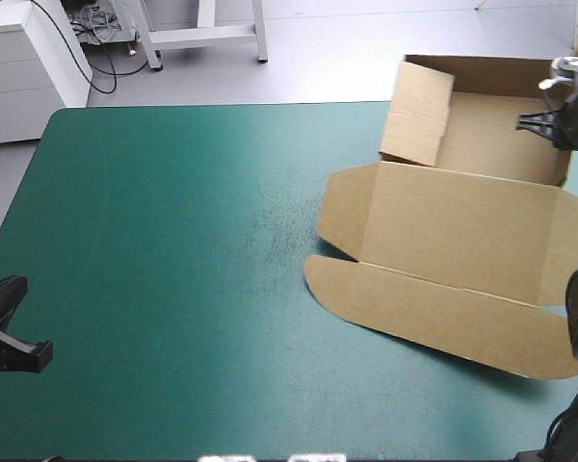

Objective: Fold the box

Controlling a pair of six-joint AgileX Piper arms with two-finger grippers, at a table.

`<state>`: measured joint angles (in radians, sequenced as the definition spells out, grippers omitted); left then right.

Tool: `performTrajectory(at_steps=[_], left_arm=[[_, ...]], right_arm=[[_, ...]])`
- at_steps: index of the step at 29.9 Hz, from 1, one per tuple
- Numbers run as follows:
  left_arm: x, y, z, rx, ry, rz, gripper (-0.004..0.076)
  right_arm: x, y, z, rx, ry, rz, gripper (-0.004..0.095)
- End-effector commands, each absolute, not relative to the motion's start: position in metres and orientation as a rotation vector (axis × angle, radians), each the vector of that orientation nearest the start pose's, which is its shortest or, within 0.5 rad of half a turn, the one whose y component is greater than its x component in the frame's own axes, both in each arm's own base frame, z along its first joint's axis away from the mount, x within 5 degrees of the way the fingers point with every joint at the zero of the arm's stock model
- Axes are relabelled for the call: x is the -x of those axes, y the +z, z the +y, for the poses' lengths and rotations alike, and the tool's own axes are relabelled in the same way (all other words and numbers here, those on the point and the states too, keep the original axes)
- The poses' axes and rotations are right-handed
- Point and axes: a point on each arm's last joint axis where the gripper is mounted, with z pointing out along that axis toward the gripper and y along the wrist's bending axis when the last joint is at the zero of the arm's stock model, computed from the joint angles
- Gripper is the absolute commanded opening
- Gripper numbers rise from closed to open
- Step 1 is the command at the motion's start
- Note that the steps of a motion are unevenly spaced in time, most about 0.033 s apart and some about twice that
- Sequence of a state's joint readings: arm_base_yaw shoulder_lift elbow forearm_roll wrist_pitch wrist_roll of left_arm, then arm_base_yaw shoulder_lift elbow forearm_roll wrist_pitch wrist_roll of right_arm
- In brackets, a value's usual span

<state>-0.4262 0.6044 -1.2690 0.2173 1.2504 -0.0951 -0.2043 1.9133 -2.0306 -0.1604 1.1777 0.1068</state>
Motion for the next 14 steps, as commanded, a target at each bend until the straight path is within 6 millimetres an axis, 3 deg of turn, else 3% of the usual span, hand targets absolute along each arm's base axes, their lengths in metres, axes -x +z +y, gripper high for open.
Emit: performTrajectory(at_steps=[1, 7, 14], left_arm=[[-0.039, 0.461, 0.003, -0.276, -0.071, 2.07, -0.001], [-0.039, 0.461, 0.004, -0.272, -0.057, 2.068, -0.001], [-0.04, 0.461, 0.005, -0.268, -0.042, 2.066, -0.001]], right_arm=[[-0.393, 0.404, -0.143, -0.448, -0.327, 2.372, -0.0019], [-0.391, 0.372, -0.201, -0.564, -0.395, 2.419, -0.0019], [-0.397, 0.338, -0.227, -0.635, -0.417, 2.491, -0.001]])
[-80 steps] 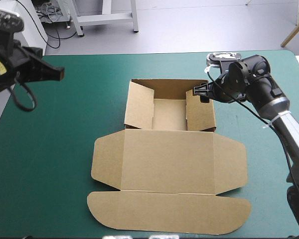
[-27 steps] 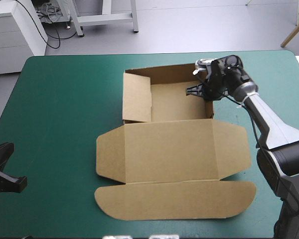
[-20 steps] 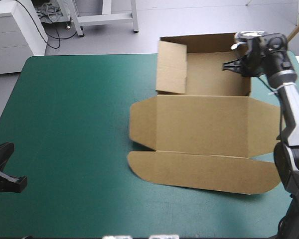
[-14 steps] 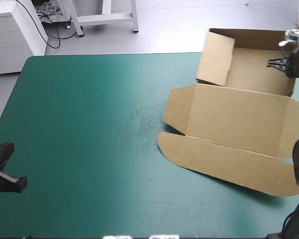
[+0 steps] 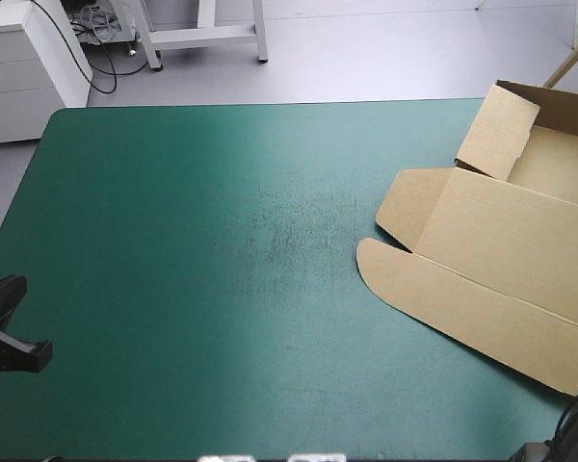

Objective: Fold the box

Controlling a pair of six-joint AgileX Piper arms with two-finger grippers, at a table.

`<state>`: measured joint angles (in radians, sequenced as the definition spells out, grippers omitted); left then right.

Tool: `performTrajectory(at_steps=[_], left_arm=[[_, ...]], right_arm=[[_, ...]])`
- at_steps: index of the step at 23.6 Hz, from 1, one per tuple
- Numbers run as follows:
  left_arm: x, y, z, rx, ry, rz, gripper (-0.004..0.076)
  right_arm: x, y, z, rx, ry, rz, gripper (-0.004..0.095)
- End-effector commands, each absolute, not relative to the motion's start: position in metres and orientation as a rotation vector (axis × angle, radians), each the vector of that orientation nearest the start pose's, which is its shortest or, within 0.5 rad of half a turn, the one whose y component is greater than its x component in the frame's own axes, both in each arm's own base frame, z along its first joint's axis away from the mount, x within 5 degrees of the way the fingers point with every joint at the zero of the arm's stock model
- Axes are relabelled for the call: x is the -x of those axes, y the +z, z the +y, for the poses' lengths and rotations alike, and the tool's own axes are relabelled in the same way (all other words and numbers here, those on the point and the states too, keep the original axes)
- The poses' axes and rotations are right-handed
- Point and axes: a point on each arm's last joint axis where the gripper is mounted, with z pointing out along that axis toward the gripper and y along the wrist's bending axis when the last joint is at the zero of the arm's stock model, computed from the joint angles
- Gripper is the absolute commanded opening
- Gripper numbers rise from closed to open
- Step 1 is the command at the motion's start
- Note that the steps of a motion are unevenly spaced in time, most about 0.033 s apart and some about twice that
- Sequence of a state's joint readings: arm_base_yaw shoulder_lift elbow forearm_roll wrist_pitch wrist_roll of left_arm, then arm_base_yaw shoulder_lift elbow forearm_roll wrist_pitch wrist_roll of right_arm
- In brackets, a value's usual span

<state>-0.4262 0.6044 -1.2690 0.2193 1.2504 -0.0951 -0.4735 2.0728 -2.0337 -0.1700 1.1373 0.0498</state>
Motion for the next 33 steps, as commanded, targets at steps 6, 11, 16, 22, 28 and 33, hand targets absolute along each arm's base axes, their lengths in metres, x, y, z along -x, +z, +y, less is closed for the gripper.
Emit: performTrajectory(at_steps=[6, 11, 16, 22, 28, 33], left_arm=[[-0.04, 0.461, 0.006, -0.263, -0.026, 2.063, -0.001], [-0.04, 0.461, 0.006, -0.263, -0.026, 2.063, -0.001], [-0.04, 0.462, 0.007, -0.26, -0.015, 2.062, -0.001], [-0.04, 0.462, 0.006, -0.262, -0.02, 2.061, -0.001], [-0.04, 0.462, 0.004, -0.246, -0.058, 2.054, -0.001], [-0.04, 0.462, 0.004, -0.245, -0.061, 2.061, -0.001]], right_arm=[[-0.397, 0.33, -0.229, -0.65, -0.395, 2.527, 0.0304], [-0.389, 0.327, -0.23, -0.648, -0.451, 2.618, 0.0691], [-0.373, 0.37, -0.212, -0.623, -0.42, 2.52, 0.0728], [-0.317, 0.471, -0.146, -0.436, -0.031, 2.247, 0.0429], [-0.23, 0.507, -0.074, -0.245, 0.101, 2.084, -0.0006], [-0.184, 0.493, -0.027, -0.067, 0.108, 1.983, -0.0006]])
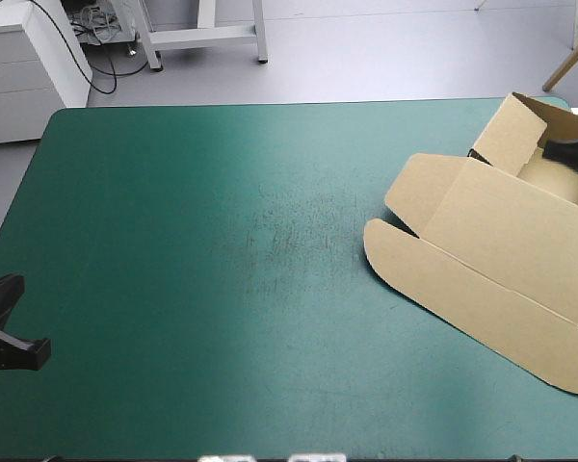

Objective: Fold the box

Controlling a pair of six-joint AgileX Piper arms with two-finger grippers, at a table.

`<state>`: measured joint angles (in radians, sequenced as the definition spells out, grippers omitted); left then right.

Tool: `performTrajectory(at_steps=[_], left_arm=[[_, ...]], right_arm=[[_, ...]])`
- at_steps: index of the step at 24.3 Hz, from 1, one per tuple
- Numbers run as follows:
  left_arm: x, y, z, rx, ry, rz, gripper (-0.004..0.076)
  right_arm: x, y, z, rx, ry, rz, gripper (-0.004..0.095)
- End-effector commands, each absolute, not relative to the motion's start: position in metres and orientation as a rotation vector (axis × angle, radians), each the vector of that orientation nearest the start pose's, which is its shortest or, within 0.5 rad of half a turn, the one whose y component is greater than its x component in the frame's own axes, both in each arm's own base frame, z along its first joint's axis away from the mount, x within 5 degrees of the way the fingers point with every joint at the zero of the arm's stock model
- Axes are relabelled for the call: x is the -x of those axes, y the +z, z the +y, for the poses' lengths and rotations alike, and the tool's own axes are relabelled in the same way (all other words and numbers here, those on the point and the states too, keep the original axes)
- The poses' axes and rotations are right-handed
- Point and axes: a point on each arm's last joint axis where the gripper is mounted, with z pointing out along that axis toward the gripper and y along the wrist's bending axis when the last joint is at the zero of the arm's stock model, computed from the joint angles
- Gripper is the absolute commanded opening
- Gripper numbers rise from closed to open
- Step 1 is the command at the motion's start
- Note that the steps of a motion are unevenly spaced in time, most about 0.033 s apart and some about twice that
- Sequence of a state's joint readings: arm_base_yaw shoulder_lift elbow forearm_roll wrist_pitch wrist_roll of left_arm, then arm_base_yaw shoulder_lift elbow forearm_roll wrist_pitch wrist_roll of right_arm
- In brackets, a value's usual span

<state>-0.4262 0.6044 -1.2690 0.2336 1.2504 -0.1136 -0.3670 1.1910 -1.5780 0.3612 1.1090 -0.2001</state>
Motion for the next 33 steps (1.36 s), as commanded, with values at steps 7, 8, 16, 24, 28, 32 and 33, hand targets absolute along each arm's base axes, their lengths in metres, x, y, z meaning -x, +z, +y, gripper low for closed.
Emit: performTrajectory(at_steps=[7, 8, 16, 24, 28, 32, 33], left_arm=[[-0.032, 0.465, 0.008, -0.254, -0.071, 1.98, -0.001], [-0.029, 0.465, 0.009, -0.254, -0.074, 1.966, -0.001], [-0.011, 0.429, 0.014, -0.337, -0.068, 1.879, -0.001], [0.009, 0.342, 0.012, -0.349, -0.217, 1.695, -0.001], [-0.001, 0.301, 0.007, -0.359, -0.219, 1.716, -0.001], [-0.009, 0.288, 0.002, -0.367, -0.217, 1.719, -0.001], [-0.011, 0.285, 0.002, -0.37, -0.214, 1.723, -0.001]], right_arm=[[-0.12, 0.441, 0.018, 0.2, 0.172, 1.889, -0.001], [-0.116, 0.434, 0.019, 0.217, 0.172, 1.896, -0.001], [-0.082, 0.383, 0.02, 0.253, 0.14, 1.884, -0.0019], [-0.038, 0.352, 0.02, 0.261, 0.082, 1.732, -0.0019], [-0.017, 0.344, 0.018, 0.247, 0.036, 1.633, -0.0019], [-0.013, 0.333, 0.017, 0.208, 0.055, 1.629, -0.0019], [-0.012, 0.326, 0.017, 0.202, 0.056, 1.635, -0.0019]])
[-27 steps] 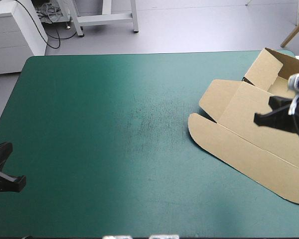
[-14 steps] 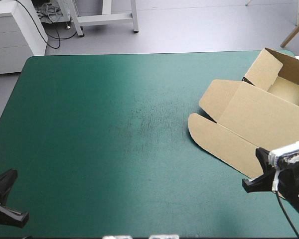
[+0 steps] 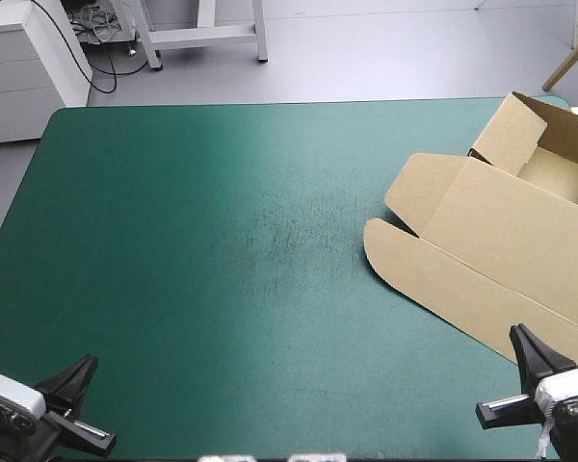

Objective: Fold the box

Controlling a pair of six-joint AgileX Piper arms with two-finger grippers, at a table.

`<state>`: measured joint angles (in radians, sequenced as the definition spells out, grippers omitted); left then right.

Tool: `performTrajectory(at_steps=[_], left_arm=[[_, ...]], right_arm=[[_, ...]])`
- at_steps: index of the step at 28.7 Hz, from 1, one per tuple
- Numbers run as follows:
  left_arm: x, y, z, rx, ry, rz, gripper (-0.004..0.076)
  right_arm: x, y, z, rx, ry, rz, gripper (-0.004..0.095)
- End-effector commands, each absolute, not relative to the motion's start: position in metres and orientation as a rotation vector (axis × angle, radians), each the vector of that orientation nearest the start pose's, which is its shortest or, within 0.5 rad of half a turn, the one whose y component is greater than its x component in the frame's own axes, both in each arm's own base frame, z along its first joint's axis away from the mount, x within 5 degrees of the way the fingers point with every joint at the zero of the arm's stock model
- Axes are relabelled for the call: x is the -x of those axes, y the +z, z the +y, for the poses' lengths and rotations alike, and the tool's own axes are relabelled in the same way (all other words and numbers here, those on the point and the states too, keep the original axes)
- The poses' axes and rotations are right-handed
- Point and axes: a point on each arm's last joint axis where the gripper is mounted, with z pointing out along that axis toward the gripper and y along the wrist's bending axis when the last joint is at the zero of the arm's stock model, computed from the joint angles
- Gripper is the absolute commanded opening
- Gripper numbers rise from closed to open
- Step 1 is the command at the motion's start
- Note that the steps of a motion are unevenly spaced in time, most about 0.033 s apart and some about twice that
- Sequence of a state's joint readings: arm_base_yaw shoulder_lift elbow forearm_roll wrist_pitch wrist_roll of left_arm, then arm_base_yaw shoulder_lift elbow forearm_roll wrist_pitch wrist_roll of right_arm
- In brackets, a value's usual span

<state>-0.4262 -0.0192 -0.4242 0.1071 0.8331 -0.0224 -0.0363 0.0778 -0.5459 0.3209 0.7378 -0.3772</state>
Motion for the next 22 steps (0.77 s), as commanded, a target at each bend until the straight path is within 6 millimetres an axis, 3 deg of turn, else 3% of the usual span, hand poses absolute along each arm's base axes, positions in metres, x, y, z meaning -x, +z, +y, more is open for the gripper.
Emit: performTrajectory(at_steps=[1, 22], left_arm=[[-0.0112, 0.2855, 0.0017, -0.369, -0.215, 1.72, -0.001], [-0.0101, 0.2849, 0.0023, -0.369, -0.213, 1.728, -0.001]], right_arm=[[-0.0113, 0.3226, 0.0172, 0.203, 0.057, 1.638, -0.0019], [-0.0046, 0.317, 0.0165, 0.188, 0.05, 1.593, -0.0019]])
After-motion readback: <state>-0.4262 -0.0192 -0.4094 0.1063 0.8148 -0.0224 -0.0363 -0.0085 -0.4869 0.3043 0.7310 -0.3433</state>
